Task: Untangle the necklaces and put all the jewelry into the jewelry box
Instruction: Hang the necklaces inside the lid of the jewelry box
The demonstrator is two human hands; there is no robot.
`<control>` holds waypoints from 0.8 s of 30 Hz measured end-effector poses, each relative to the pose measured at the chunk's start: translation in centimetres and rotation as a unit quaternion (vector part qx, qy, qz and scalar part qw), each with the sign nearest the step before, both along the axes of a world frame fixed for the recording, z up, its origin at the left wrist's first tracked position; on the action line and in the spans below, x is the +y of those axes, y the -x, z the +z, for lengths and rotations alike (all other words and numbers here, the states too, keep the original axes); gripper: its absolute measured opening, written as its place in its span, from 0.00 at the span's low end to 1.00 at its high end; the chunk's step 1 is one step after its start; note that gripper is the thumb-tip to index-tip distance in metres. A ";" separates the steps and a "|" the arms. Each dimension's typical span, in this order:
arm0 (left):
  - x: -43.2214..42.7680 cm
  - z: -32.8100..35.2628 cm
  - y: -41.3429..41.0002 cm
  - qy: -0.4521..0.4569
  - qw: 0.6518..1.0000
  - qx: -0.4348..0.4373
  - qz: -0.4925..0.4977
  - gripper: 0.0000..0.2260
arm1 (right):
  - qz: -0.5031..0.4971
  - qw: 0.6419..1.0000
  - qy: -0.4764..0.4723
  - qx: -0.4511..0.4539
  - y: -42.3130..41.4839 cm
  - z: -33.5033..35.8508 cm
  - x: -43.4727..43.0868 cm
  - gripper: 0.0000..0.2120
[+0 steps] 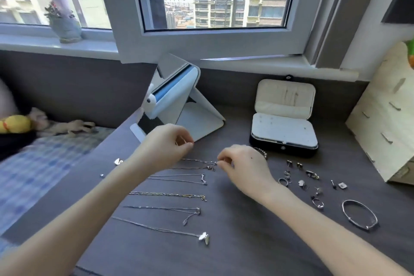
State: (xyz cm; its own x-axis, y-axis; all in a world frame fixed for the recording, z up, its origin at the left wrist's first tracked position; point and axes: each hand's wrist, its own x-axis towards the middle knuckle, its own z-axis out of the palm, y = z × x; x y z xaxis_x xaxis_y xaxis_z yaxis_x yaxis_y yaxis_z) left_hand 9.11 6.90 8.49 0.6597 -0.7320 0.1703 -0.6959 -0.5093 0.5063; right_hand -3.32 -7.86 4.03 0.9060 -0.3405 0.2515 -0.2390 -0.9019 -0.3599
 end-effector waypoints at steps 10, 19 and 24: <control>1.5 -2.6 -0.5 0.016 1.000 -0.002 0.011 0.06 | -0.020 0.995 0.053 0.088 -2.9 -1.6 -1.6 0.09; -3.1 -1.7 -0.6 0.088 0.986 0.132 -0.058 0.08 | -0.002 0.979 -0.201 0.021 -3.4 3.9 -2.3 0.03; -4.2 -0.1 -0.3 0.200 0.916 0.325 -0.122 0.08 | 0.020 0.970 -0.241 0.015 -3.3 8.6 -2.2 0.03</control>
